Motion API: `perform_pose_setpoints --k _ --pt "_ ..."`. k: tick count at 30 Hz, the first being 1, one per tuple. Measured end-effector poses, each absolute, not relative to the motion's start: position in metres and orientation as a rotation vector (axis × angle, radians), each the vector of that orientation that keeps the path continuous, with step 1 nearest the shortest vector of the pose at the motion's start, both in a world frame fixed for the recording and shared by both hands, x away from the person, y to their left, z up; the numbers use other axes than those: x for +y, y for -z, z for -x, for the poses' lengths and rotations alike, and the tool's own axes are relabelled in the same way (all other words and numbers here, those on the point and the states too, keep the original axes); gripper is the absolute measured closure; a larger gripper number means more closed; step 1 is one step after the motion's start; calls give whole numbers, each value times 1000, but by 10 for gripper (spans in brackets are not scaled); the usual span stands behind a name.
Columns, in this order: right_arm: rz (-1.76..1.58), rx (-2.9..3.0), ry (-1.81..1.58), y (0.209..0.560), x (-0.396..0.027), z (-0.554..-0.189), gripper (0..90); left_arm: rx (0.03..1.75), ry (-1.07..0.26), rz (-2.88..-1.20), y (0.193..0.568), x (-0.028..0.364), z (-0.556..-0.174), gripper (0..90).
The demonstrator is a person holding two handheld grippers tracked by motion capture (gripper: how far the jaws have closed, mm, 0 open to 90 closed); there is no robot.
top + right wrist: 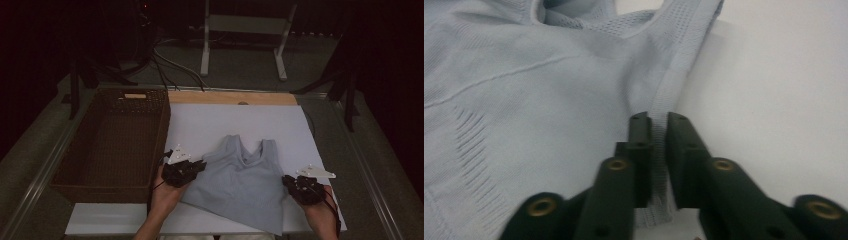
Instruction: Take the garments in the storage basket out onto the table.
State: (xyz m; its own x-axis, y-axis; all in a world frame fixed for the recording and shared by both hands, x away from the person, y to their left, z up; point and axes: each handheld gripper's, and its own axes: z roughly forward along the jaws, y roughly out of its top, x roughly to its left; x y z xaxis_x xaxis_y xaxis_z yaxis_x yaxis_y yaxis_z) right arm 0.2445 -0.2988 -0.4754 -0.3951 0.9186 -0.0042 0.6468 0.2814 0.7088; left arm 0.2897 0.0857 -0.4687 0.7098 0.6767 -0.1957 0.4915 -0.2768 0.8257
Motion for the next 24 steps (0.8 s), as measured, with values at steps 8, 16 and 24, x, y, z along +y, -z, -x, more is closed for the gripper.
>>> perform_pose_setpoints --k 8,16,24 --pt "-1445 2124 -896 477 -300 -240 500 907 -249 -1940 470 86 -286 860" --pt "-1461 2133 -903 482 -301 -228 363 907 -252 -1953 474 87 -281 860" --pt "-1496 2140 -899 489 -302 -218 329 904 -244 -1951 475 88 -279 859"
